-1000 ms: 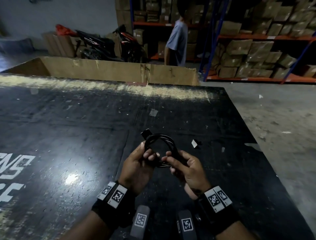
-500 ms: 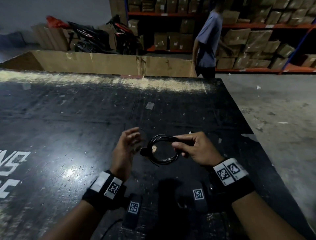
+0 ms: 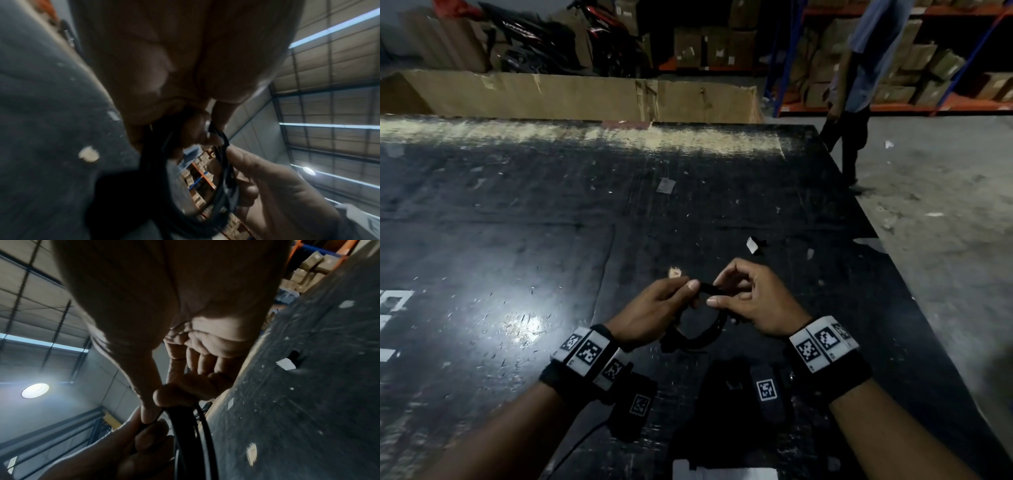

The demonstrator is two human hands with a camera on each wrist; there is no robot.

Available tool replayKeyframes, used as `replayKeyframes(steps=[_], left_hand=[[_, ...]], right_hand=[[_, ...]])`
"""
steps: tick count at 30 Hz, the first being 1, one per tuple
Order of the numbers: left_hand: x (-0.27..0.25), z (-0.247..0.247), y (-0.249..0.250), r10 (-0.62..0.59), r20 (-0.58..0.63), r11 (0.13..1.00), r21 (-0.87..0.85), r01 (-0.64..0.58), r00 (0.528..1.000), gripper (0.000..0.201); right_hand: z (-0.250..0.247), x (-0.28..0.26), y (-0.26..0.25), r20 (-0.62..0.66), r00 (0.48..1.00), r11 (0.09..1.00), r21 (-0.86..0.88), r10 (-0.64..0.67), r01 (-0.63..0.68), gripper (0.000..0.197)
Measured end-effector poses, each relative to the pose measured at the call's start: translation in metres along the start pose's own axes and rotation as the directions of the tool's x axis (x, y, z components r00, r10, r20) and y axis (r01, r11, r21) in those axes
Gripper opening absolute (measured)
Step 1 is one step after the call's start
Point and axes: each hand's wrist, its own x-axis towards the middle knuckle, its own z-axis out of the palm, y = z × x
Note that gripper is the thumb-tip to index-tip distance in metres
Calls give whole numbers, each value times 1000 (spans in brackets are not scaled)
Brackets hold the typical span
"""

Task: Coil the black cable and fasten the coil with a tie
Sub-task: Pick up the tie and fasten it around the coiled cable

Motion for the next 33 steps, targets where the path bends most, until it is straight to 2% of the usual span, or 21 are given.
replayKeyframes(steps=[4, 6, 8, 10, 13, 15, 18, 20, 23, 26, 30, 33], left_hand=[[0, 10, -15, -131, 129, 926, -339, 168, 983, 47], [2, 14, -17, -129, 105, 874, -458, 163, 986, 38], [6, 15, -16, -149, 18, 835, -533, 136, 989, 34], [11, 14, -16, -181, -72, 810, -576, 107, 981, 33], [18, 12, -18, -222, -186, 789, -611, 64, 957, 36], [21, 10, -18, -225, -254, 794, -608, 26, 940, 36], [26, 10, -17, -216, -325, 806, -591, -20, 921, 27], [28, 9, -15, -187, -349, 820, -569, -50, 918, 21], [30, 7, -14, -142, -365, 840, -536, -82, 920, 24], [31, 4, -17, -117, -391, 839, -531, -120, 913, 21], [32, 1, -24, -80, -458, 874, -460, -159, 885, 25], [34, -1, -27, -17, -516, 931, -320, -174, 856, 26]], right_hand=[[3, -3, 10, 3, 1000, 999, 36, -31, 31, 24], [-3, 3, 9, 13, 998, 998, 8, -62, 62, 19], [-18, 21, 14, -27, 996, 994, -67, -89, 87, 14], [-41, 47, 27, -157, 984, 967, -251, -86, 45, 13], [-78, 88, 50, -292, 951, 803, -588, -96, -99, 23], [-94, 113, 65, -258, 965, 705, -693, -45, -152, 29], [-105, 143, 86, -82, 996, 571, -817, 26, -82, 47], [-105, 157, 99, 11, 997, 542, -840, 73, -31, 55], [-101, 165, 111, 45, 998, 515, -857, 53, 12, 45], [-96, 164, 114, -39, 999, 555, -831, 6, -36, 22], [-82, 153, 103, -190, 981, 777, -623, -33, -94, 14], [-64, 128, 78, -233, 972, 945, -323, -25, -53, 16]])
